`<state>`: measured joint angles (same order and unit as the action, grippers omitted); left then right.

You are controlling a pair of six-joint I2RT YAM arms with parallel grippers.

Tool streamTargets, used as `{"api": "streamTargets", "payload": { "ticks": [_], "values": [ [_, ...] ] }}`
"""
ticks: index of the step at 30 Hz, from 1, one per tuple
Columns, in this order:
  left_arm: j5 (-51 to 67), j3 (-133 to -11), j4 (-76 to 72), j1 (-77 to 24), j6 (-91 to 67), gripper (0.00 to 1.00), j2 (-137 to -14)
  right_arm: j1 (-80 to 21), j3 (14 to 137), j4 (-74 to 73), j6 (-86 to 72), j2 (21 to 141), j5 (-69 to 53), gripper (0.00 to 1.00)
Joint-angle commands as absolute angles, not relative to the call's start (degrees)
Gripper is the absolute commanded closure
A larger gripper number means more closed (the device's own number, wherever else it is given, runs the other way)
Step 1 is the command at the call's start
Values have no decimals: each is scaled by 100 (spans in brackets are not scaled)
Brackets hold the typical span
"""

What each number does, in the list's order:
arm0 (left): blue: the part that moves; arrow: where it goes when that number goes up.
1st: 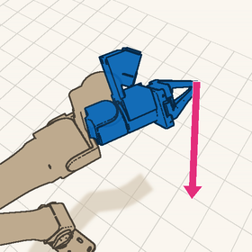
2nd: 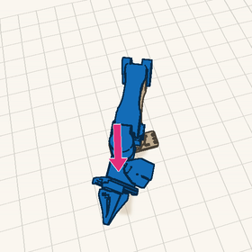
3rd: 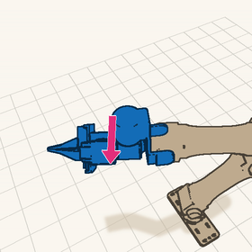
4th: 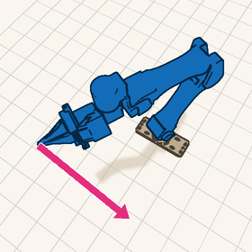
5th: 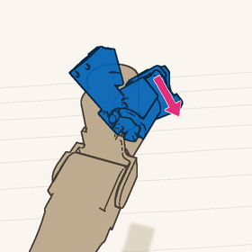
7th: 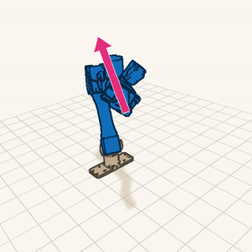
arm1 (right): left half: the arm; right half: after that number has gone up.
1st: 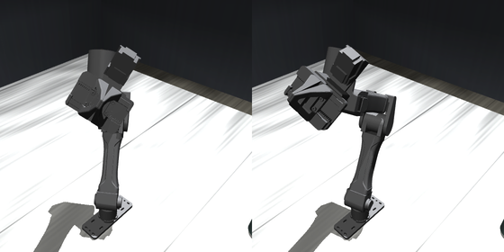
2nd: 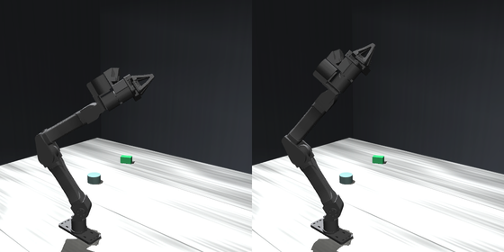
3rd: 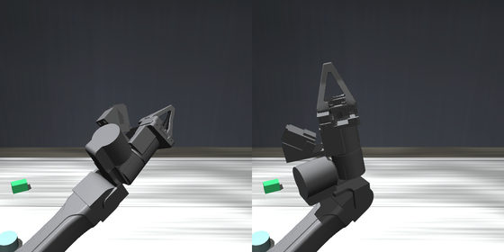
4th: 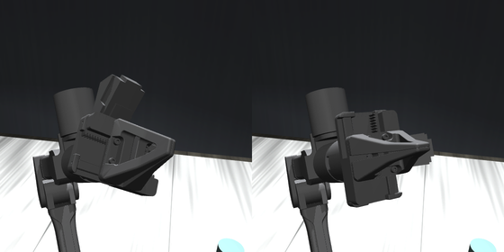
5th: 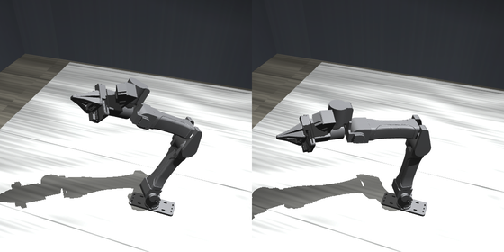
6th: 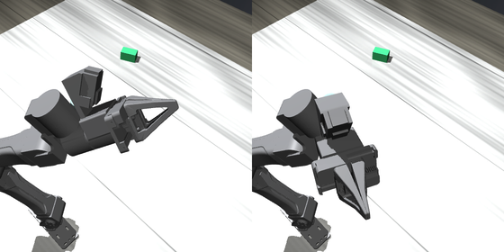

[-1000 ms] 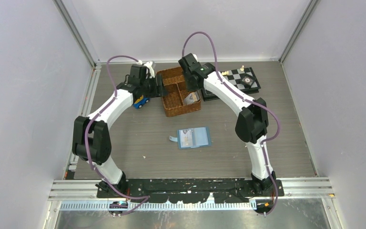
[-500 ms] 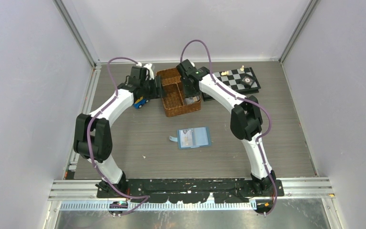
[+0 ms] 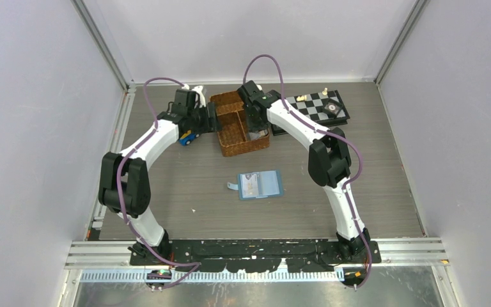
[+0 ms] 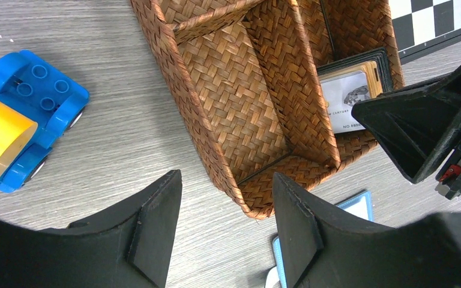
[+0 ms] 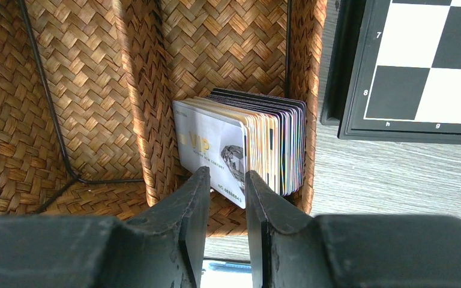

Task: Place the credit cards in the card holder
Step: Pick up the credit card from the storage box.

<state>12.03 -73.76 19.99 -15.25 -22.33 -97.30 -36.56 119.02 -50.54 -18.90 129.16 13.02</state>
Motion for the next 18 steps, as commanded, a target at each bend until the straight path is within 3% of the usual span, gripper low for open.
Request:
{"api": "streamTargets", "payload": {
  "ticks": [1,18],
  "values": [
    [1291,-7366,1894,-1485,-2276,41,-9726,-3641,11882,-4919,-1982,12961,1370,67],
    [1307,-7342,1877,-1459,-2290,41,-9738,-3647,11885,-4824,-2042,12989,531,71]
  ]
}}
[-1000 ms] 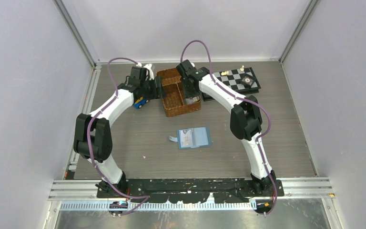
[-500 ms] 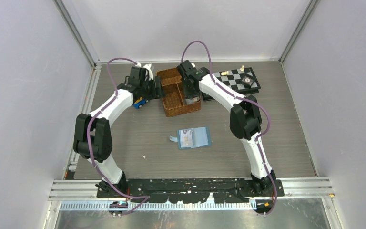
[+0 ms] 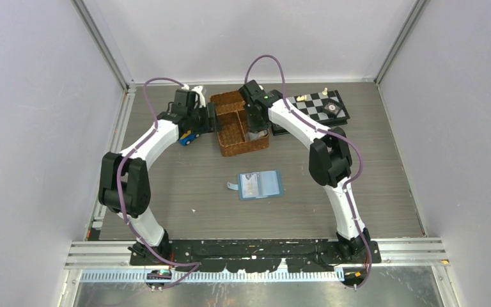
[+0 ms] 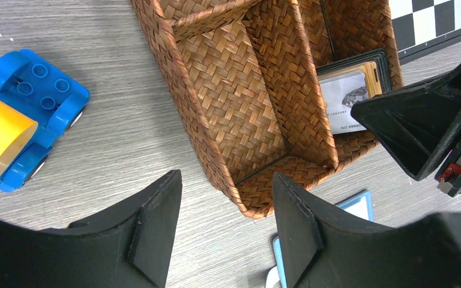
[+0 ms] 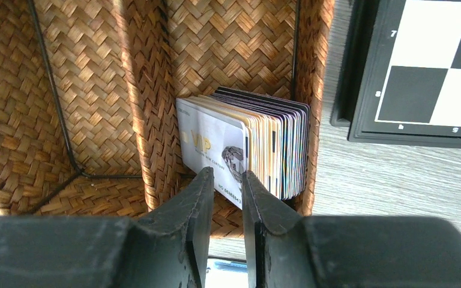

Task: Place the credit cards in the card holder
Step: Pick up the credit card from the storage box.

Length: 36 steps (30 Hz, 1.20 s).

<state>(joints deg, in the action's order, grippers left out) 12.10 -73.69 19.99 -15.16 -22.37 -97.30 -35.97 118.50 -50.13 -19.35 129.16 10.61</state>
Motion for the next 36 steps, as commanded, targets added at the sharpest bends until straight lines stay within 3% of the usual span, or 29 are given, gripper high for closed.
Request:
{"api": "streamTargets", "payload": {
  "ticks": [1,8,27,36],
  "values": [
    [1309,-7342,1868,-1459,-2293,41,-9738,-3647,11881,-4799,-2059,12984,450,71],
    [1322,-7335,1872,-1442,-2302,41,-9734,-3655,11851,-4601,-2227,12904,-201,72],
    [618,-7132,2119,-1441,-2019,42,-9855,-3707,11892,-4181,-2596,12981,-585,72],
    [963,-6943,1953,-1441,-2171,49,-9937,-3733,11991,-3963,-2756,13092,-666,72]
  ]
}}
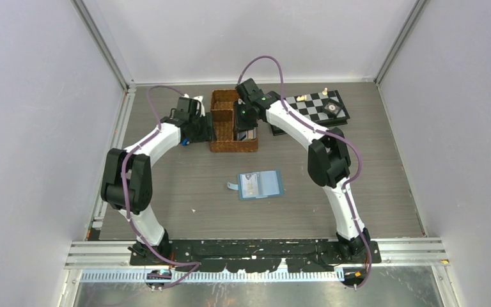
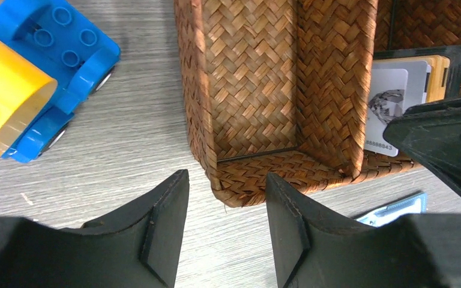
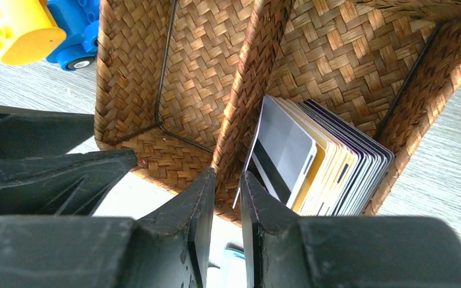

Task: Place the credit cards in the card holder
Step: Pick up the credit card from the storage box.

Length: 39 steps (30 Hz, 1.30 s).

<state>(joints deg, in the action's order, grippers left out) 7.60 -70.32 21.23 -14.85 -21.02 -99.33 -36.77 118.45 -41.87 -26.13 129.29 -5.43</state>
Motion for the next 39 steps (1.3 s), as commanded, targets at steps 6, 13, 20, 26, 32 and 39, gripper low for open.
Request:
{"api": "streamTargets", "payload": {
  "ticks": [6,13,20,26,32,39],
  "values": [
    [1209,-6782,1821,-1441,-2297,52,-9895,-3738,12097,-3903,-2832,13224,-766,72],
    [1490,-6539,1642,-1442,-2473,55,-9841,-3760,12103,-3867,-2860,13251,-826,72],
    [1520,-6477,1607,-1441,-2505,55,-9759,-3803,12122,-3894,-2830,13177,-655,72],
    [1529,-6478,1616,-1441,-2504,55,-9731,-3868,12164,-4033,-2778,13096,-313,79],
    [1546,-6482,1617,-1441,-2500,55,-9746,-3887,12156,-4051,-2755,12897,-192,82],
    [1535,-6509,1626,-1441,-2496,55,-9740,-3911,12173,-4146,-2716,12769,-64,84]
  ]
}}
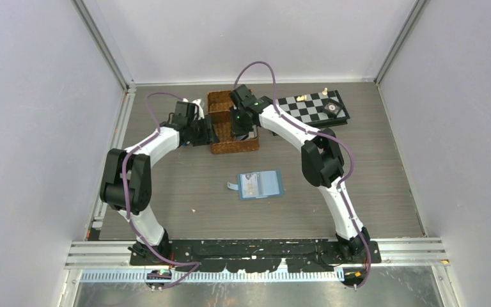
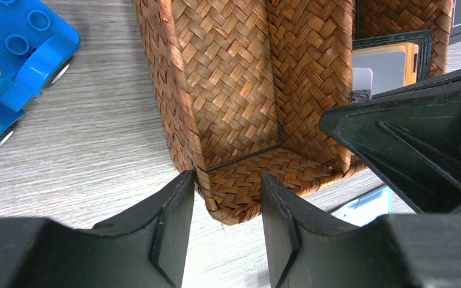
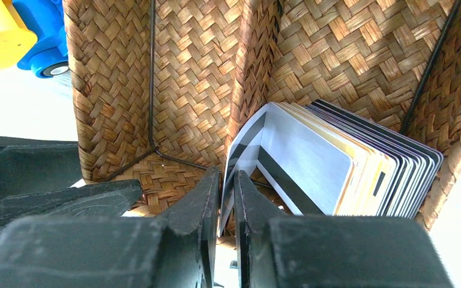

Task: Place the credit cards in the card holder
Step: Pick up the credit card from the storage box.

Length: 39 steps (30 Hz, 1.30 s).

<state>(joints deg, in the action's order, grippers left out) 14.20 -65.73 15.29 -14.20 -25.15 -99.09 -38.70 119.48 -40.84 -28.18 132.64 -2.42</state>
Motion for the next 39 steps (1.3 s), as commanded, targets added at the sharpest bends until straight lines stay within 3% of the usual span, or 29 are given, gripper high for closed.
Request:
{"api": "streamTargets", "payload": {
  "ticks": [1,14,23,31,39],
  "values": [
    [1538,-6506,1629,-1441,-2489,55,-9740,-3914,12173,-4162,-2711,12752,-54,84],
    [1518,-6507,1657,-1441,-2478,55,-9748,-3937,12144,-4215,-2690,12598,-18,84],
    [1518,-6504,1660,-1442,-2477,55,-9748,-3942,12095,-4219,-2677,12522,-32,77],
    [1509,-6504,1673,-1441,-2461,55,-9748,-3939,12094,-4244,-2683,12531,-18,83],
    [1505,-6481,1686,-1441,-2448,55,-9733,-3946,12164,-4509,-2554,12697,382,79]
  ]
}}
